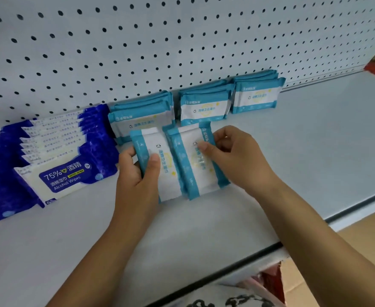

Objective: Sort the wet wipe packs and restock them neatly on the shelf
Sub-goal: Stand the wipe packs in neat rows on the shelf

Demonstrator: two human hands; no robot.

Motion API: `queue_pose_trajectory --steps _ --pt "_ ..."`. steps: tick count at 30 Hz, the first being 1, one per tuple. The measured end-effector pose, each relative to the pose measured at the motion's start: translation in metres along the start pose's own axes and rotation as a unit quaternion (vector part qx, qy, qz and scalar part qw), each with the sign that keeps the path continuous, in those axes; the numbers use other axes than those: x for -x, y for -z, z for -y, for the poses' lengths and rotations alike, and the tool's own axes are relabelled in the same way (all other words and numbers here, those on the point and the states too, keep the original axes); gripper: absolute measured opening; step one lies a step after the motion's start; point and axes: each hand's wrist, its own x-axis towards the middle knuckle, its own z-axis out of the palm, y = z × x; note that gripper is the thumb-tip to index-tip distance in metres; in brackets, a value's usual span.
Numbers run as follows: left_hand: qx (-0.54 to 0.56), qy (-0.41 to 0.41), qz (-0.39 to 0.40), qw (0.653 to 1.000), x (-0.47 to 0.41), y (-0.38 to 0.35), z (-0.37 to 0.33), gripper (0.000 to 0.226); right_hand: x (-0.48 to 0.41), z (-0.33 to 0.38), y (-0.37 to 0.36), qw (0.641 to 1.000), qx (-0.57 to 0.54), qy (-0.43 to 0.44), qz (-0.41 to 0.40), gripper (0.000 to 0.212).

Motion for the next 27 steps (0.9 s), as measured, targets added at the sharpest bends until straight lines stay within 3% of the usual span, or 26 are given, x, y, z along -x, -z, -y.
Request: queue_pose_trajectory --steps 6,10,16,22,24,27 --pt "-0.062 0.013 0.054 0.997 0.002 -0.018 0.0 0.03 -0.037 -0.013 0.056 0.991 0.025 0.003 -0.128 0.024" --pt "-0.062 0.05 0.093 0.992 0.002 -0.034 -0.008 0.026 -0.067 -0.013 0.084 0.97 0.149 0.042 -0.186 0.017" --pt "0.035 0.156 0.153 0.975 -0.012 -0.051 -0.021 0.019 -0.114 -0.022 0.113 0.937 0.308 0.095 -0.133 0.022" --pt "0.131 0.129 0.176 0.967 -0.016 -0.043 -0.011 0.047 -0.146 -0.038 0.112 0.835 0.473 0.251 -0.125 0.021" --pt "0.164 0.131 0.187 0.96 -0.017 -0.039 -0.009 0.054 -0.149 -0.043 0.111 0.832 0.46 0.274 -0.144 0.022" --pt "0.178 0.132 0.185 0.957 -0.02 -0.037 -0.005 0.06 -0.143 -0.044 0.105 0.859 0.399 0.267 -0.177 0.027"
